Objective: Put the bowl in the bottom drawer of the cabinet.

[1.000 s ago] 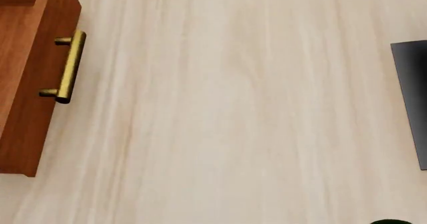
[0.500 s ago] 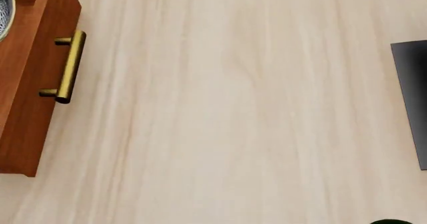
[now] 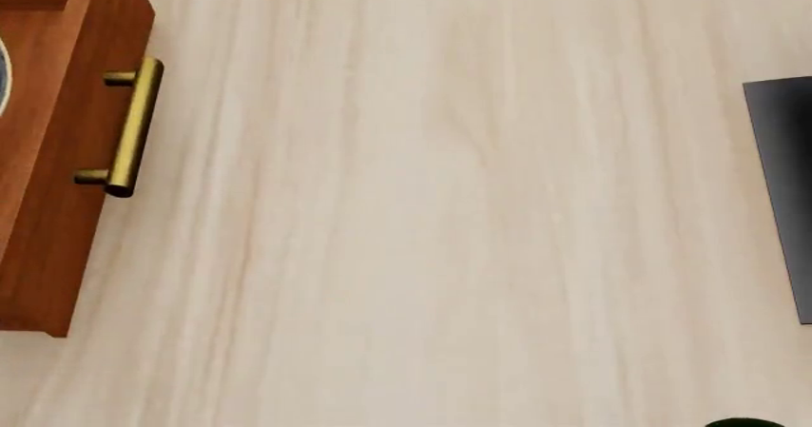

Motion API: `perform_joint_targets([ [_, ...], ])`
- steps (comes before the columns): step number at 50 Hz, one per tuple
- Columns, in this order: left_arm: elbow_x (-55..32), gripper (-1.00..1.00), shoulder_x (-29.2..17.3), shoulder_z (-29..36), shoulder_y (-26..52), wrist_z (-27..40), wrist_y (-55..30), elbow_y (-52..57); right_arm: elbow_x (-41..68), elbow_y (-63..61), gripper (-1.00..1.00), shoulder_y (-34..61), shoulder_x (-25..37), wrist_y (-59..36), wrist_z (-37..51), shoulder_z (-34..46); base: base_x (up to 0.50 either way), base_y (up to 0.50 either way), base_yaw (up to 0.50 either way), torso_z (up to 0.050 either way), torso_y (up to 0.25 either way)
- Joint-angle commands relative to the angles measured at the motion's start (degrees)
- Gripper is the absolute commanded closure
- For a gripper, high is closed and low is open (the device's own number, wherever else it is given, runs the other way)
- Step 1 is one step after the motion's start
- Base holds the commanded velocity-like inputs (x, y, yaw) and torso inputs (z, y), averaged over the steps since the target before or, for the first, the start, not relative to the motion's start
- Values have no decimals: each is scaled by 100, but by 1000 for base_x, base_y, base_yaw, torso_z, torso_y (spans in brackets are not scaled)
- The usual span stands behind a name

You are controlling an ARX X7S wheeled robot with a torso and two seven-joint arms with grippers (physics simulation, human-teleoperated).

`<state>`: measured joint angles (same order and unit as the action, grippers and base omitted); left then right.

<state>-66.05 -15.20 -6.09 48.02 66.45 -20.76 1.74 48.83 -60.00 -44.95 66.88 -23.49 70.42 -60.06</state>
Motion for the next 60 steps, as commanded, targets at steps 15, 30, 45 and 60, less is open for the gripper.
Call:
perform_joint_targets([
  [15,333,100,59,-56,-304,-419,490,-638,60,0,-100,-1,-114,-75,-207,-169,1,0,0,0,0],
  [30,238,100,31,-72,-289,-444,449,-764,81,1,-100,0,4,-60,-79,-72,4,2,1,0,-2],
  [45,226,100,12,-90,-302,-424,479,-829,173,1,-100,0,186,-85,89,-22,5,4,2,0,-7],
  [60,215,100,133,-278,-513,-422,757,-1033,101,1,-100,0,81,-57,-9,-9,2,3,3,0,-5],
])
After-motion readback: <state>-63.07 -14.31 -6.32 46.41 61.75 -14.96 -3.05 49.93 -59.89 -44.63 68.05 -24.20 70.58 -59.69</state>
